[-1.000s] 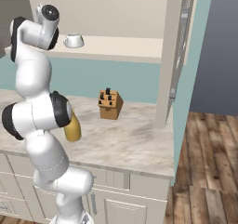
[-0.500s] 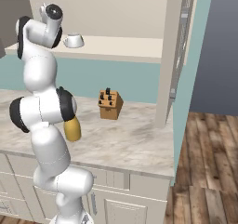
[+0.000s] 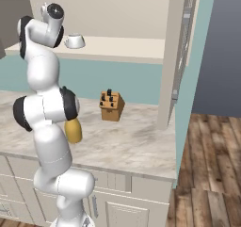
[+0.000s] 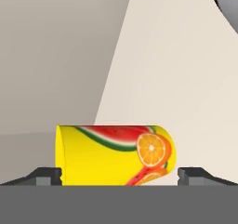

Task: There is a tray on the dining counter. Grab the cup, mug, and pitcher and place them on the tray. The pitcher may be placed next to the tray if it cannot fit the tray.

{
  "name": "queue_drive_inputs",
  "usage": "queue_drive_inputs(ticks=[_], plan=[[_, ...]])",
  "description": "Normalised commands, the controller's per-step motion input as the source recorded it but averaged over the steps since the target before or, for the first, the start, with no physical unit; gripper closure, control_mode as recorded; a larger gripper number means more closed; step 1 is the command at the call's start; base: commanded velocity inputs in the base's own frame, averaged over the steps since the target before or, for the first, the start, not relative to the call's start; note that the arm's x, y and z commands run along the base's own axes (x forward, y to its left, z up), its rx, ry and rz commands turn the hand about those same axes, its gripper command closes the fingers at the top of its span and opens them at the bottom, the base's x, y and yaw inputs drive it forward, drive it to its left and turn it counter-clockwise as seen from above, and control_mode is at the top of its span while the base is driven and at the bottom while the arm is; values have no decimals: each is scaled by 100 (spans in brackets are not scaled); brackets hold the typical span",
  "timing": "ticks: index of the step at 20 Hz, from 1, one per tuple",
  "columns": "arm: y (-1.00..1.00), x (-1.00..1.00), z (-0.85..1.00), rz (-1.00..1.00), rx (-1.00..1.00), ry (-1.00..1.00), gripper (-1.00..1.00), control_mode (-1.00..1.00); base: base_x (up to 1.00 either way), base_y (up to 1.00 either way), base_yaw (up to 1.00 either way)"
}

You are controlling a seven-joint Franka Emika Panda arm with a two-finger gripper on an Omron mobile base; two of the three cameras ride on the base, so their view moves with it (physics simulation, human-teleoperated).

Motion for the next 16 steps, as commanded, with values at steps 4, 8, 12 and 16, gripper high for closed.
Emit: queue_drive_inputs(ticks=[4,8,12,16], plan=[[12,12,0,0,0,5,-100,-100,0,0,0],[10,7,0,0,0,8,-100,-100,0,0,0],[8,8,0,0,0,8,-100,-100,0,0,0],[3,6,0,0,0,8,-100,-100,0,0,0]])
